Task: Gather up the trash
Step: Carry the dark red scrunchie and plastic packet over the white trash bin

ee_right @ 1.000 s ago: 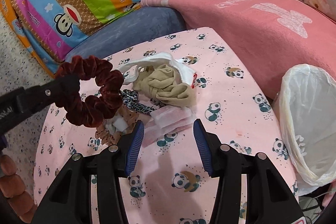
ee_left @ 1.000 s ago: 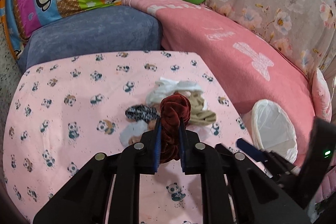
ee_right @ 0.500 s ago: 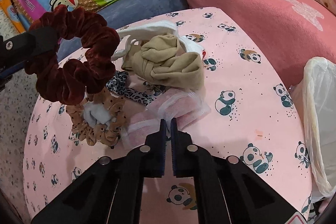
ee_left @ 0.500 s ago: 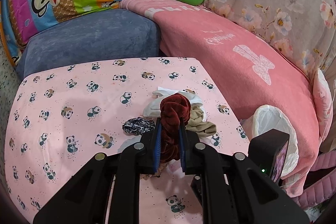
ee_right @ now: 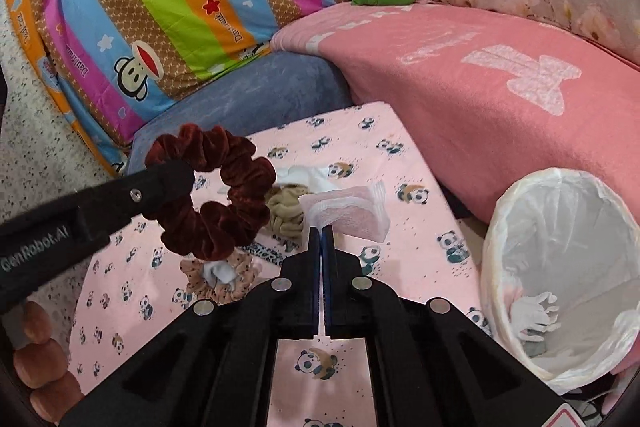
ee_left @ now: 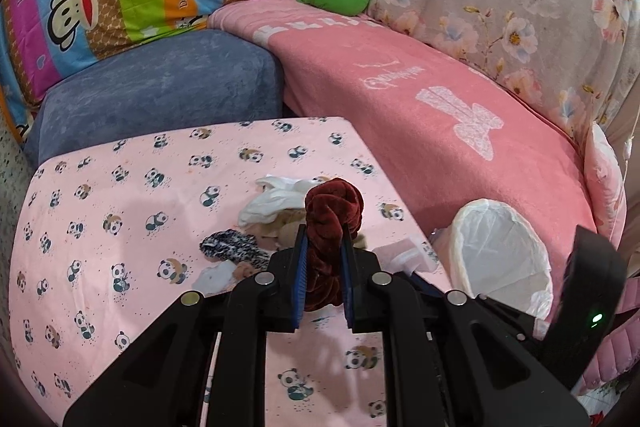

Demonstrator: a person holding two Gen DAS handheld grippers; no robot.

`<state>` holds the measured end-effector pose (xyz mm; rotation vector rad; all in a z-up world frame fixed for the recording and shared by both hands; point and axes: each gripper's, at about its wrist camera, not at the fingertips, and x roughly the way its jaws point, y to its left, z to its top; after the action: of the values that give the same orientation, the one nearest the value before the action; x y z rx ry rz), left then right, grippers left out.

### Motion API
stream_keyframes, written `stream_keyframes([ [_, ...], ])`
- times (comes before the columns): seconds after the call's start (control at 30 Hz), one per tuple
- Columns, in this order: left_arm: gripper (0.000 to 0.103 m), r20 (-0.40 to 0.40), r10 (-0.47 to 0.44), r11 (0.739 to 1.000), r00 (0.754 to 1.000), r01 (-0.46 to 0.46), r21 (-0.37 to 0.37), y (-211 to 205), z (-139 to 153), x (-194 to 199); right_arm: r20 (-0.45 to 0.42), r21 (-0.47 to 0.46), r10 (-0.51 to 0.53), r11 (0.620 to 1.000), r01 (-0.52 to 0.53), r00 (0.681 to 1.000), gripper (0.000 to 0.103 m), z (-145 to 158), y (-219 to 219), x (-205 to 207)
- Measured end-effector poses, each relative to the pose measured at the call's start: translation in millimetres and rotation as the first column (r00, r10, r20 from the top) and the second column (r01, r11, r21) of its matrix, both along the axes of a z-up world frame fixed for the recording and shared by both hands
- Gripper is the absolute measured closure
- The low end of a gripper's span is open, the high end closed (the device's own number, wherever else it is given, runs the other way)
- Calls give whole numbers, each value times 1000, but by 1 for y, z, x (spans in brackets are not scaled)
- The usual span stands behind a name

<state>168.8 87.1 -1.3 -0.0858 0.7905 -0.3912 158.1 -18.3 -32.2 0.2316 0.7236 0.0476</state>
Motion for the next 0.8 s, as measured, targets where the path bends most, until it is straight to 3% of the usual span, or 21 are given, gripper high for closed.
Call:
stream_keyframes([
  [0.27, 89, 58, -67, 998, 996, 66, 9, -39, 26, -15, 122, -22, -66, 997, 69, 990, 100, 58, -49, -24],
  [0.43, 89, 73, -109, 994, 991, 108, 19, -65, 35, -22, 156, -36, -106, 993, 113, 982, 100, 81, -77, -37],
  [0.8, 89, 88, -220, 975, 971, 217, 46, -129, 44, -32, 158, -27, -209, 976, 216, 965, 100, 90, -141, -61],
])
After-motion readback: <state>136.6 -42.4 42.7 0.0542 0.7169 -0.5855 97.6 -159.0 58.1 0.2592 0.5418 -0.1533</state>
